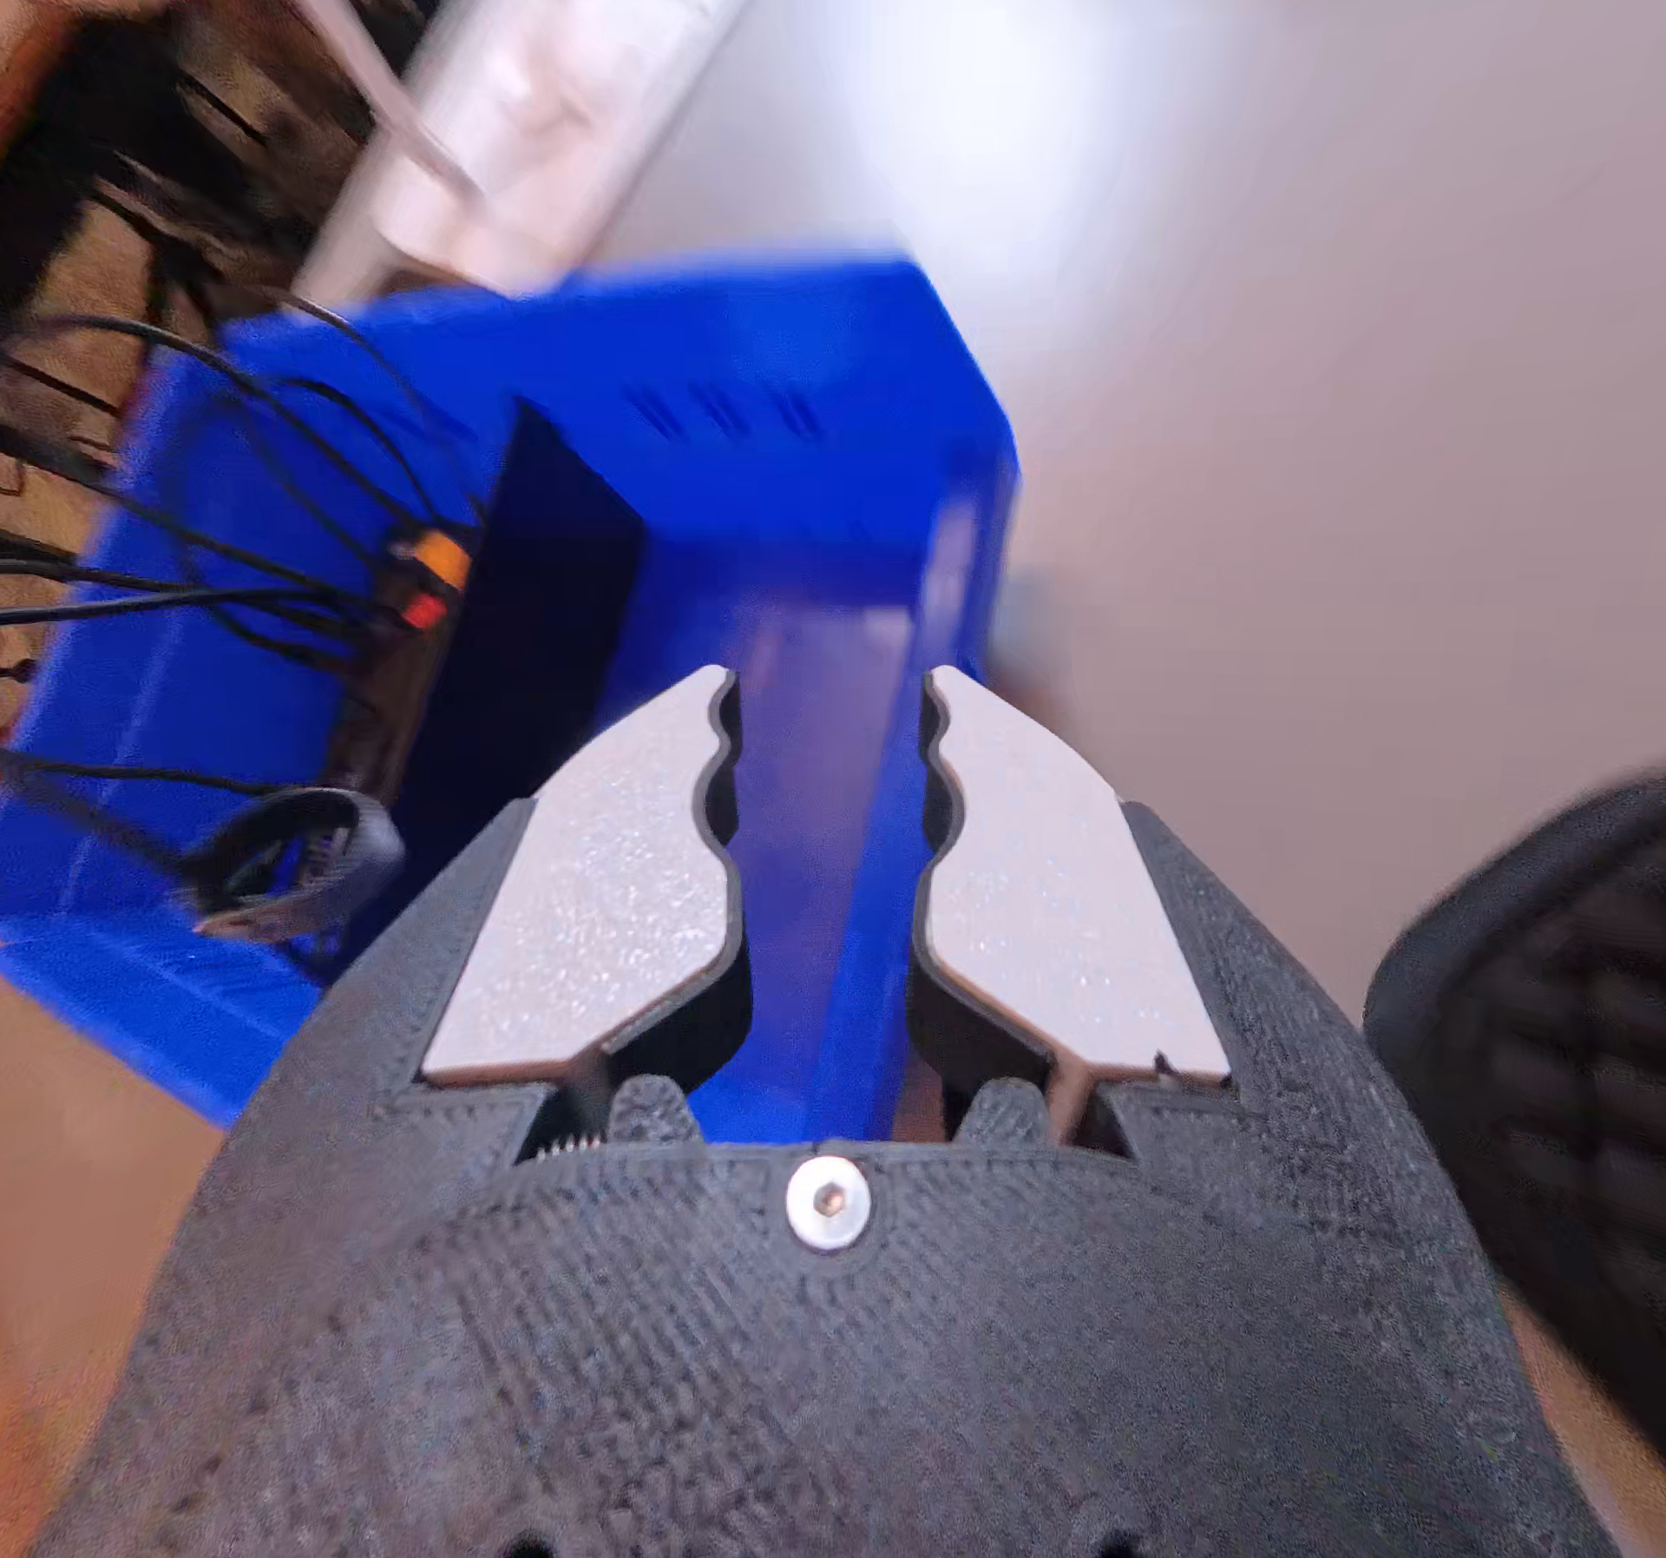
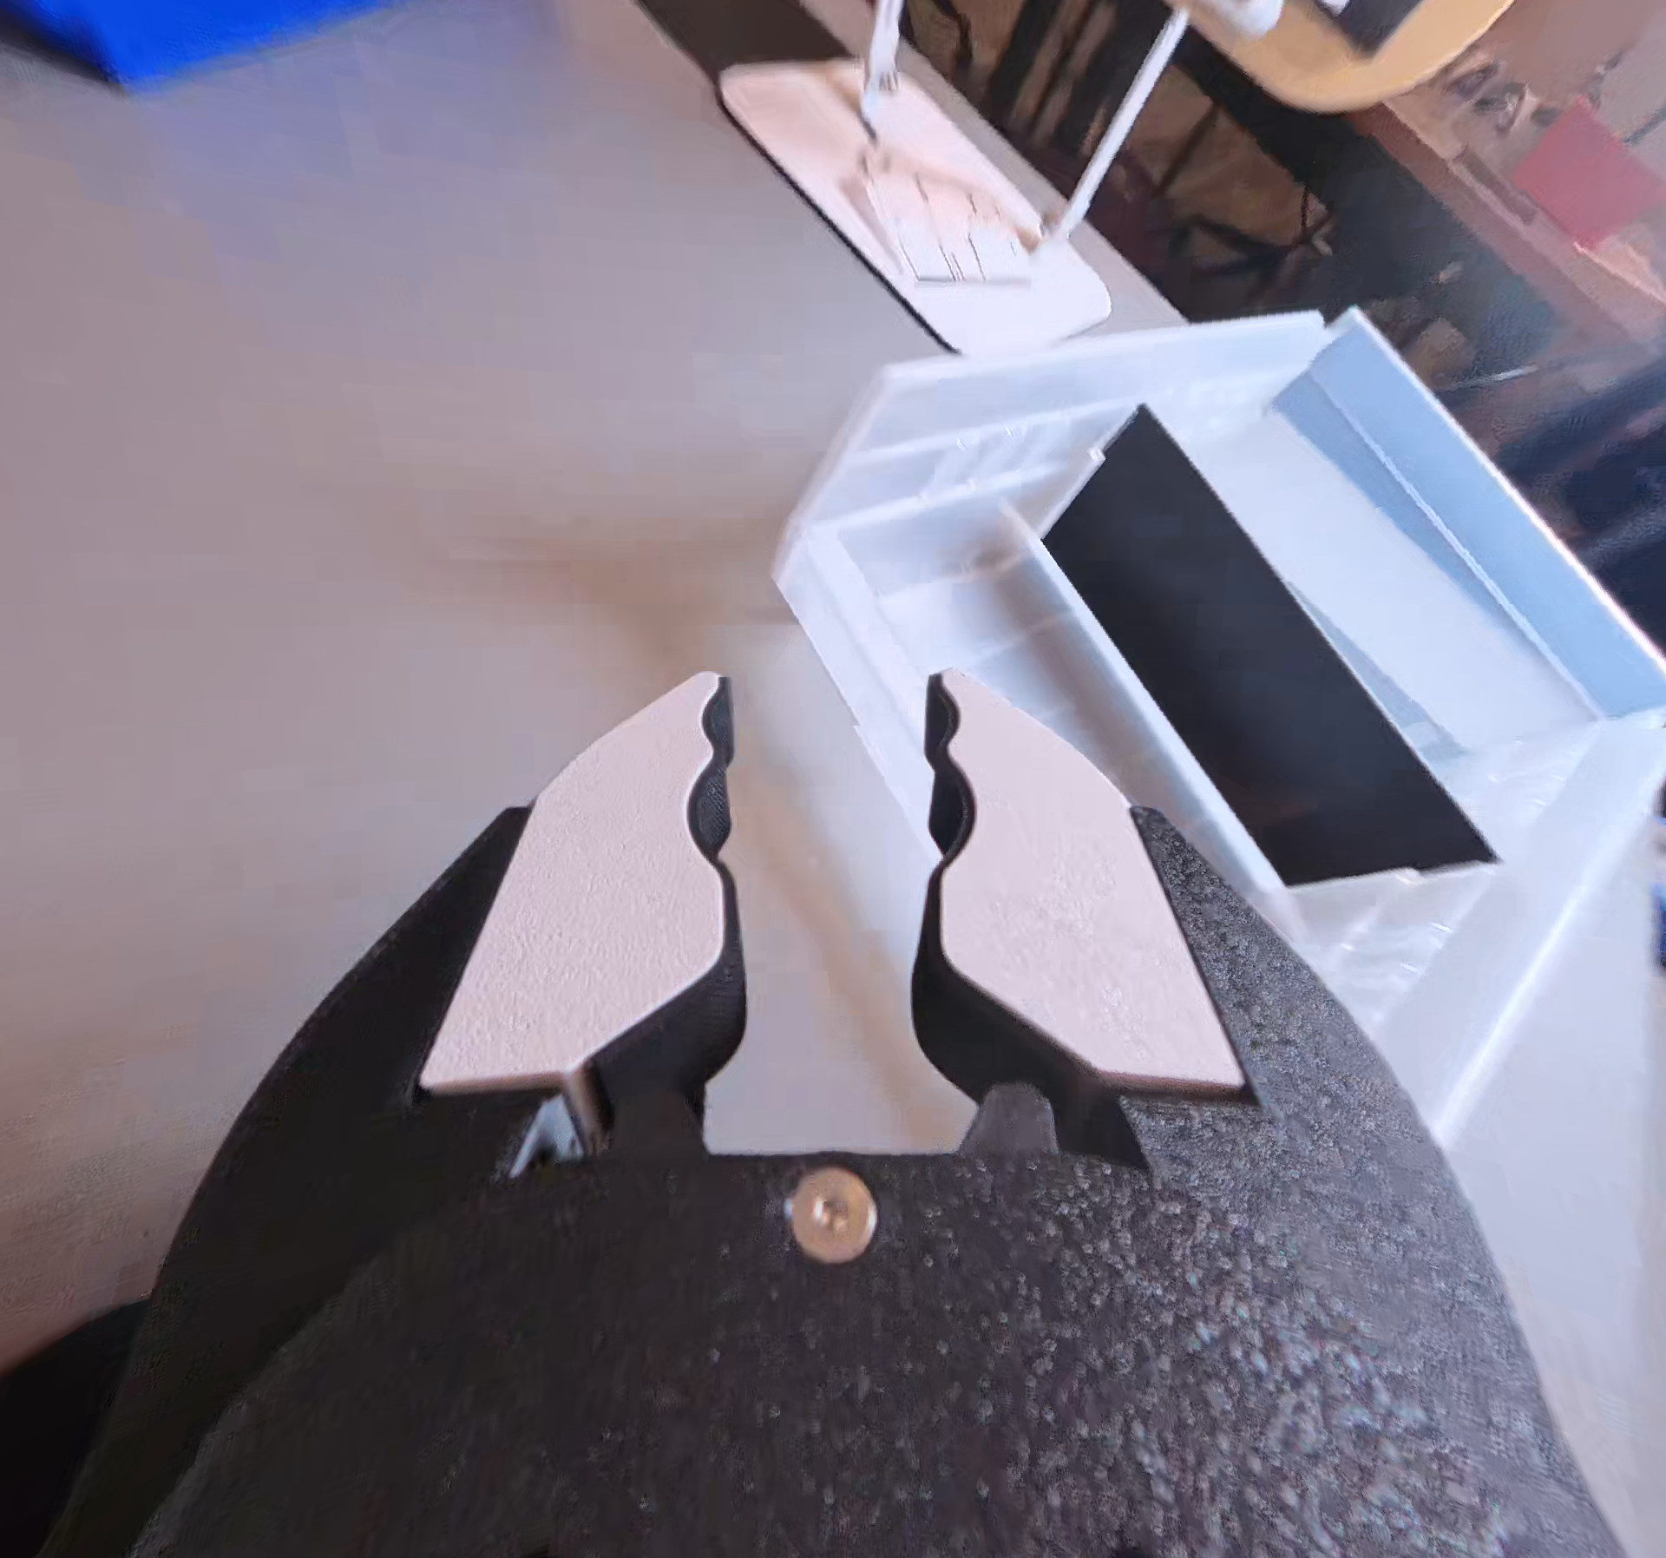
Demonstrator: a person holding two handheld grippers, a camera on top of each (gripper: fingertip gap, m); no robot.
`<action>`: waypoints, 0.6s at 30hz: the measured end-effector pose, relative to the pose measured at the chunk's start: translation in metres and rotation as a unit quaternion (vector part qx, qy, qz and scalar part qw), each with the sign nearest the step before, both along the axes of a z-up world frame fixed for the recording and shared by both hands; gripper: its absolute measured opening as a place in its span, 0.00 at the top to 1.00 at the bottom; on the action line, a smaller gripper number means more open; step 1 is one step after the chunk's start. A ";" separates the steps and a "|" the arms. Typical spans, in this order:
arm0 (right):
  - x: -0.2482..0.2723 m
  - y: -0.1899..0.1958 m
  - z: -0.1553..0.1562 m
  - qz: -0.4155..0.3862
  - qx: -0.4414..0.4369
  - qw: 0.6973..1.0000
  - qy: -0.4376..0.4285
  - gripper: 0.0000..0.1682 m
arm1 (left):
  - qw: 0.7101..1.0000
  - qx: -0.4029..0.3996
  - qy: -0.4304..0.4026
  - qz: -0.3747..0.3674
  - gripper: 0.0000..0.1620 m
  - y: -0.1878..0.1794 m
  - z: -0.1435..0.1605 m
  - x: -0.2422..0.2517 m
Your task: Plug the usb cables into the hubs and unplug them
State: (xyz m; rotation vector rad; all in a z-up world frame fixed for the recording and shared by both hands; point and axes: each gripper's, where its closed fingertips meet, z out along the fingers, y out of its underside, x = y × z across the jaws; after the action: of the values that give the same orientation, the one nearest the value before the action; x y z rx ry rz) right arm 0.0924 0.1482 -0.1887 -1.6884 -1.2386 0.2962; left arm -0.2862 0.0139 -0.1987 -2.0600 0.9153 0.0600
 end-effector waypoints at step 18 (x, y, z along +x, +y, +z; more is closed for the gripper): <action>-0.058 -0.046 -0.016 0.090 -0.010 0.991 0.099 0.82 | 0.971 -0.095 -0.056 0.211 0.98 0.189 -0.011 -0.054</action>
State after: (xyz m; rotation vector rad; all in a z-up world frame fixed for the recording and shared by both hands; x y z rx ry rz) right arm 0.0344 0.1023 -0.2046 -1.5246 -1.2434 0.5727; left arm -0.3407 0.2030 -0.2100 -2.3814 0.4143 0.0856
